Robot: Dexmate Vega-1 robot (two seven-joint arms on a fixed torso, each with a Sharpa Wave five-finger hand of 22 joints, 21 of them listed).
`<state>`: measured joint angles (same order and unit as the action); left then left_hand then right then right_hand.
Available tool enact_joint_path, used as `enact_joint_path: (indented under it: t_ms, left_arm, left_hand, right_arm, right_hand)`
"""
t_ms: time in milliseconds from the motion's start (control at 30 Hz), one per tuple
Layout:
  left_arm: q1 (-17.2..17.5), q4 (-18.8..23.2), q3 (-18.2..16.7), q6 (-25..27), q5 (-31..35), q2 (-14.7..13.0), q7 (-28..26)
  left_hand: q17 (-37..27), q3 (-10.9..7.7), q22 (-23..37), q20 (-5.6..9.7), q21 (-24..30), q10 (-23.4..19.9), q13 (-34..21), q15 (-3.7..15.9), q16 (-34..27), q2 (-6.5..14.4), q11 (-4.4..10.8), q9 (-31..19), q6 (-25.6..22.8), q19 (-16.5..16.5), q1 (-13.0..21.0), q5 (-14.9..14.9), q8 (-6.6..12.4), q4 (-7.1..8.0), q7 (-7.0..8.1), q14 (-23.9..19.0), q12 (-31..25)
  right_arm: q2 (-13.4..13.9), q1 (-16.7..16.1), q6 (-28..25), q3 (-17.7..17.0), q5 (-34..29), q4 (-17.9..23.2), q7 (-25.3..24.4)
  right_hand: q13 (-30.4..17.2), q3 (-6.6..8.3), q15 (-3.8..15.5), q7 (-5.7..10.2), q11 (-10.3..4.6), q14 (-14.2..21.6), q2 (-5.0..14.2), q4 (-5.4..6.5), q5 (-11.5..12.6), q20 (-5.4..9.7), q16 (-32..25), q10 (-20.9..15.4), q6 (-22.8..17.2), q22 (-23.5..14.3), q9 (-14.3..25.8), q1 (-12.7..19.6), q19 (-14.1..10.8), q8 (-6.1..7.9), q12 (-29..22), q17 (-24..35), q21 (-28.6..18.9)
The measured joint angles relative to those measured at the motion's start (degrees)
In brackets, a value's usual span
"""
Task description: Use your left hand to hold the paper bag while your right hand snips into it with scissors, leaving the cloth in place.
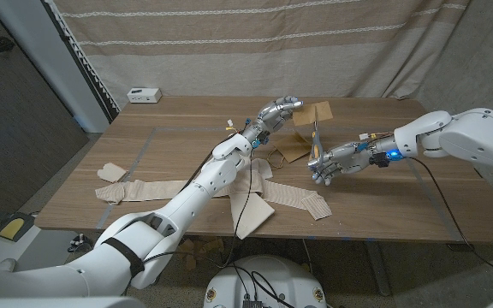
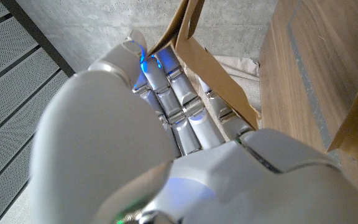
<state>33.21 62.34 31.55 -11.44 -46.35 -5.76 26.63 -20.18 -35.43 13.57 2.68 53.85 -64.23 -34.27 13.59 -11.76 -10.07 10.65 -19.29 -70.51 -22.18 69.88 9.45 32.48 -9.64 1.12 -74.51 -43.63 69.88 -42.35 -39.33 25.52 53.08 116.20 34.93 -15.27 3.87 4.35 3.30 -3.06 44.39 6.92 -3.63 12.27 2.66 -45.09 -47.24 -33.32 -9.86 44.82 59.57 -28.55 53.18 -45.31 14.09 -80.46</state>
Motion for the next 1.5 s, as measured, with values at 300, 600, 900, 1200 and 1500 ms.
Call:
enact_joint_path:
  t_ms: [300,600,900,1200,1500]
  left_arm:
    - [0.2,0.5,0.1,0.1,-0.1,-0.2,0.1]
    - [0.7,1.4,0.2,0.3,-0.1,-0.6,0.1]
    - [1.2,2.3,0.3,0.4,-0.1,-1.0,-0.3]
    - [1.3,2.7,0.3,0.4,-0.2,-1.2,-0.5]
    - [1.6,3.0,0.3,0.4,-0.3,-1.5,-0.5]
  left_hand:
    - [0.0,0.01,-0.2,0.0,0.5,0.0,0.0,0.0,0.0,0.0,0.0,0.0,0.0,0.0,0.0,0.0,0.18,0.0,0.0,0.0,0.0]
    - [0.0,0.01,-0.3,-0.32,0.5,0.0,0.0,-0.01,0.0,0.0,-0.01,0.0,0.0,0.3,0.0,0.0,0.18,-0.03,0.0,0.0,0.0]
    - [0.1,-0.12,-0.5,-0.31,0.9,0.0,0.0,-0.07,0.0,0.0,-0.01,0.0,0.0,0.3,0.0,0.1,0.18,-0.06,0.0,0.1,0.0]
    - [0.1,-0.11,-0.5,-0.11,1.3,0.0,0.0,0.11,0.0,0.0,-0.02,0.1,0.0,0.5,0.0,0.1,0.17,-0.06,0.0,-0.1,-0.1]
    - [0.1,-0.11,-0.8,-0.11,1.7,-0.1,0.0,0.11,0.1,0.0,-0.11,0.0,0.0,0.5,0.0,0.1,0.06,-0.06,0.0,-0.1,-0.1]
  right_arm:
    - [0.7,-0.3,-2.7,-0.5,-0.8,3.1,-5.1]
    - [1.0,-1.7,-4.5,-1.8,1.0,4.7,-10.1]
    - [1.1,-3.8,-4.9,-3.7,3.7,5.2,-13.8]
    - [1.3,-5.4,-4.7,-4.9,5.2,5.0,-15.1]
    - [1.3,-6.6,-3.2,-5.6,7.9,4.2,-16.3]
  right_hand:
    - [-23.9,-1.02,3.96,1.29,-4.83,12.8,0.89,-1.03,0.2,0.52,-1.5,-7.8,-1.3,-0.5,0.0,0.4,-5.2,-0.01,-19.6,2.8,1.3]
    - [-54.8,6.16,7.76,1.28,-3.39,20.5,3.7,1.79,-1.7,0.38,-7.3,-10.7,-1.3,-1.9,26.6,-0.9,-6.3,0.0,-40.2,15.0,-4.3]
    - [-55.4,8.42,8.43,1.19,-3.16,24.1,3.77,0.3,-1.7,0.72,-10.3,-15.8,-1.4,-2.3,26.6,-1.0,-7.2,0.0,-44.3,17.4,-7.6]
    - [-55.7,9.58,8.37,1.19,-2.77,24.7,3.82,-0.83,-1.5,0.92,-11.1,-17.0,-1.4,-2.3,26.5,-1.0,-8.2,0.9,-44.3,17.8,-8.5]
    - [-55.5,10.18,8.26,1.18,-2.76,25.2,3.83,-1.39,-1.2,0.72,-11.1,-17.1,-1.4,-2.3,26.5,-1.0,-8.6,1.37,-44.3,17.3,-8.8]
